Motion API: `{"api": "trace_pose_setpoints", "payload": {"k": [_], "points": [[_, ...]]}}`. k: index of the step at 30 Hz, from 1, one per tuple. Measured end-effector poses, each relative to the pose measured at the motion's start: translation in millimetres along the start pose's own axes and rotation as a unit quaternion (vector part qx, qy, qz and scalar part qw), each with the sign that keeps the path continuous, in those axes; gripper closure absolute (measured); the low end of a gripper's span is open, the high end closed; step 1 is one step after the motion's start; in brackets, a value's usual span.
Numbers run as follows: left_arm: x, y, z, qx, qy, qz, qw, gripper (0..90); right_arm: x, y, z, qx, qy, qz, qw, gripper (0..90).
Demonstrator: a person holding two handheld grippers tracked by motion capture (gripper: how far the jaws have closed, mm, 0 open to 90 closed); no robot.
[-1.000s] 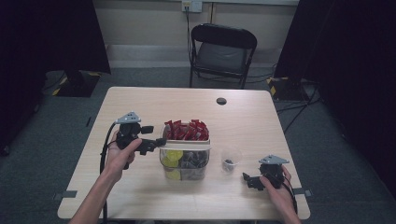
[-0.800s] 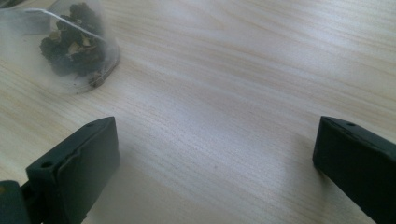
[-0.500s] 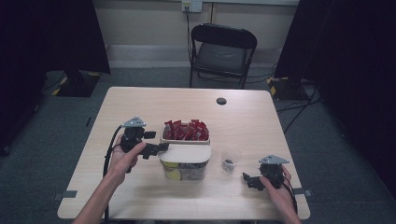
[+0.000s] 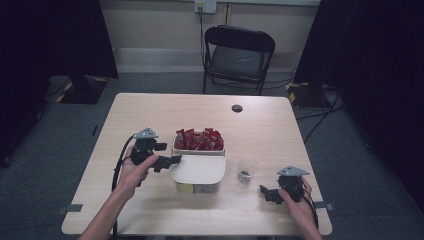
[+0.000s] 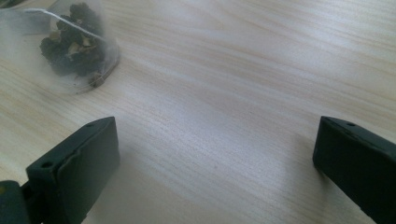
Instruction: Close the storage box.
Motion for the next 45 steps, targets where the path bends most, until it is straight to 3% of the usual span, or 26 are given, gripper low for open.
{"api": "trace_pose_setpoints", "payload": {"k": [8,16,20,26,36,38,42,45], "points": [[14.8,-2.0,11.6,0.020,0.002,-0.013,0.9997,16.0,-0.2,0.1,-0.2,0.000,0.000,0.001,1.0000,0.0],[29.6,-14.1,30.9,0.026,0.040,-0.008,0.9988,16.1,-0.2,0.1,-0.2,0.000,0.000,0.000,1.0000,0.0],[39.0,-21.3,40.7,0.029,0.049,-0.006,0.9984,16.2,-0.2,0.1,-0.2,0.000,0.000,0.000,1.0000,0.0],[44.0,-39.5,53.0,0.031,0.067,0.015,0.9971,16.1,-0.2,0.0,-0.2,0.000,0.000,0.000,1.0000,0.0],[45.5,-75.0,65.8,0.046,0.078,0.047,0.9947,16.1,-0.2,0.0,-0.2,0.000,0.000,0.000,1.0000,0.0],[43.8,-79.6,67.4,0.045,0.093,0.055,0.9931,16.4,-0.1,0.0,-0.2,0.000,0.000,0.000,1.0000,0.0],[36.9,-92.7,71.6,0.043,0.100,0.072,0.9915,16.7,-0.1,-0.1,-0.2,0.000,0.000,0.000,1.0000,0.0],[32.1,-102.6,77.8,0.043,0.114,0.088,0.9887,16.8,0.1,-0.2,-0.2,0.000,0.000,-0.001,1.0000,0.0]]}}
Point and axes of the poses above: each handheld gripper's, and its own axes: x roughly backward along the jaws, y roughly out of its top, z roughly to its left, the point moved 7 cm from there along -x, roughly forward along the jaws, and after that the axes turned 6 degrees about y, right-handed, at the moved point
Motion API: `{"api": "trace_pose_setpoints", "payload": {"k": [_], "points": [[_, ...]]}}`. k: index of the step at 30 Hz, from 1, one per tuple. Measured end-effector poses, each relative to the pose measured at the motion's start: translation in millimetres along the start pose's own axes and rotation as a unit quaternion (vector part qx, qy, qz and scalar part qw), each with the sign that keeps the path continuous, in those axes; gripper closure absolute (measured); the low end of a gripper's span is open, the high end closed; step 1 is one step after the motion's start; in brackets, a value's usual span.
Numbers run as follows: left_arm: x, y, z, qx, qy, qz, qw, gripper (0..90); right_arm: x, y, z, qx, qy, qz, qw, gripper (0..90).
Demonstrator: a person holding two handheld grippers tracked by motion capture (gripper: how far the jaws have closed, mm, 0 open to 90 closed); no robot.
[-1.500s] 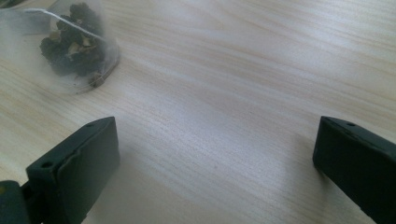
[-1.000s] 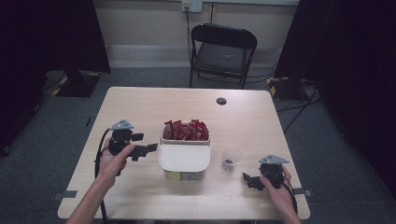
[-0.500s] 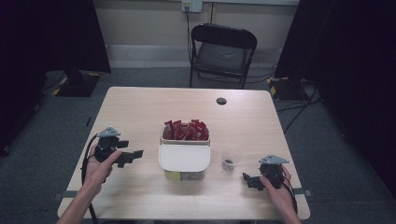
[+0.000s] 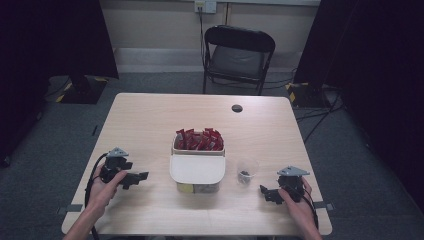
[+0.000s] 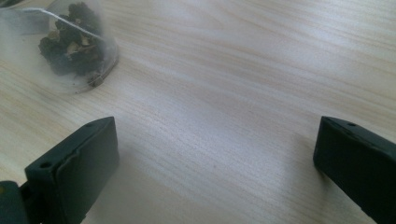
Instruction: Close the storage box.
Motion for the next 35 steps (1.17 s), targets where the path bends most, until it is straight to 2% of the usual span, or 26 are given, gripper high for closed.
{"api": "trace_pose_setpoints", "payload": {"k": [3,6,9,10,13,16,19,25,35], "points": [[-3.6,-6.8,2.3,0.002,0.008,0.010,0.9999,16.6,0.0,0.0,-0.1,0.000,-0.001,0.000,1.0000,0.0],[-4.5,-12.0,0.8,0.002,0.011,0.010,0.9999,16.5,0.0,0.0,0.0,0.000,0.000,0.000,1.0000,0.0],[-7.1,-17.6,-0.6,-0.009,0.014,0.014,0.9998,16.5,0.0,0.0,0.0,0.000,0.000,0.000,1.0000,0.0],[-8.3,-18.3,-0.8,-0.011,0.019,0.006,0.9997,15.9,0.0,0.0,0.0,0.000,0.000,0.000,1.0000,0.0],[-9.7,-18.6,-1.5,-0.020,0.030,-0.001,0.9994,15.6,0.0,0.0,-0.1,0.000,-0.001,0.000,1.0000,0.0],[-12.8,-19.8,-2.3,-0.041,0.049,-0.011,0.9979,14.8,0.0,0.0,0.0,0.000,0.000,0.000,1.0000,0.0],[-14.9,-20.5,-3.6,-0.055,0.060,-0.015,0.9966,14.3,0.0,0.0,-0.1,0.000,0.000,0.000,1.0000,0.0],[-18.8,-21.4,-1.2,-0.057,0.067,-0.040,0.9953,8.2,0.0,0.0,-0.1,0.000,-0.001,0.000,1.0000,0.0],[-21.0,-20.4,-0.5,-0.054,0.069,-0.034,0.9955,3.7,-0.1,-0.1,-0.3,-0.001,-0.002,0.001,1.0000,0.0]]}}
Point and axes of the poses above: each handheld gripper's, and its own axes: x roughly backward along the jaws, y roughly out of its top, z roughly to its left, the point moved 7 cm from there along -x, roughly forward along the jaws, and after that the axes turned 6 degrees about y, right-handed, at the moved point
